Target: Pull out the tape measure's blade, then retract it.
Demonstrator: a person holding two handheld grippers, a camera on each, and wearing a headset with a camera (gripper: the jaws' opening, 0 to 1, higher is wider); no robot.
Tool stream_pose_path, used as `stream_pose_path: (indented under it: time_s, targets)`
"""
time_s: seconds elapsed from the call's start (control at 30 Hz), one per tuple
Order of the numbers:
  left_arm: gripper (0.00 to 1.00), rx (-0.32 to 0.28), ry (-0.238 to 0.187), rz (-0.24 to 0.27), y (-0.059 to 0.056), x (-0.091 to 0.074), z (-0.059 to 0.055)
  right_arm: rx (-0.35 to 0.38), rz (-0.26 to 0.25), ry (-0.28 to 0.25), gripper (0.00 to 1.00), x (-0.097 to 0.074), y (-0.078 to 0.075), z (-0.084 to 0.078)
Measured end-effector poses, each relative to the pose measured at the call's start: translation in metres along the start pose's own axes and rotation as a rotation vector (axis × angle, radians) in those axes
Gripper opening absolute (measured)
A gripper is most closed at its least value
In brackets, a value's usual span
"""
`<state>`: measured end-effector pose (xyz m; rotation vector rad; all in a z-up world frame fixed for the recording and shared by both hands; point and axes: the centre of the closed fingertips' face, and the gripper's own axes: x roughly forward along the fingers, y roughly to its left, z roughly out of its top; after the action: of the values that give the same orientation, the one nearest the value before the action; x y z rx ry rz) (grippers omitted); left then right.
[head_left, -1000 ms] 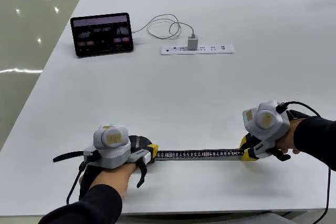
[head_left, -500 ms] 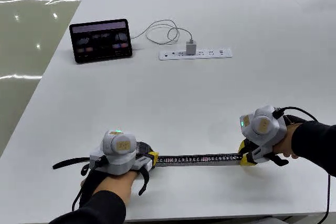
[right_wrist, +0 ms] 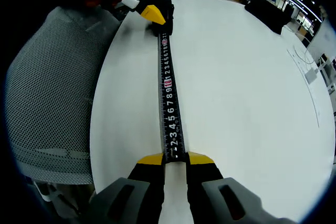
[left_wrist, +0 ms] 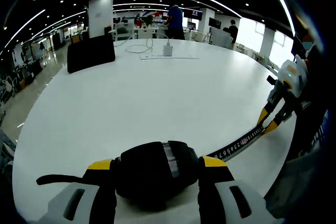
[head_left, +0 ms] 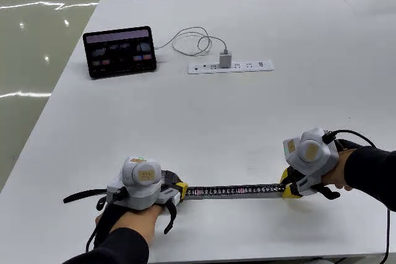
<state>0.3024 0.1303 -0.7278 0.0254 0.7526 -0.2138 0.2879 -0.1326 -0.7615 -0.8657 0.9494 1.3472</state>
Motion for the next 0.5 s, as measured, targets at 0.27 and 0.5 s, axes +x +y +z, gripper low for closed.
stream_pose_path:
  time_s: [0.27,0.5]
  targets:
    - [0.59,-0.001,-0.002,-0.001,0.0000,0.0000,0.0003,0.001,-0.010,-0.024,0.10,0.0017,0.0004,0.0036]
    - [0.59,-0.003,-0.003,-0.002,-0.0004,-0.0001,0.0003,0.010,-0.012,-0.035,0.10,0.0032,0.0007,0.0075]
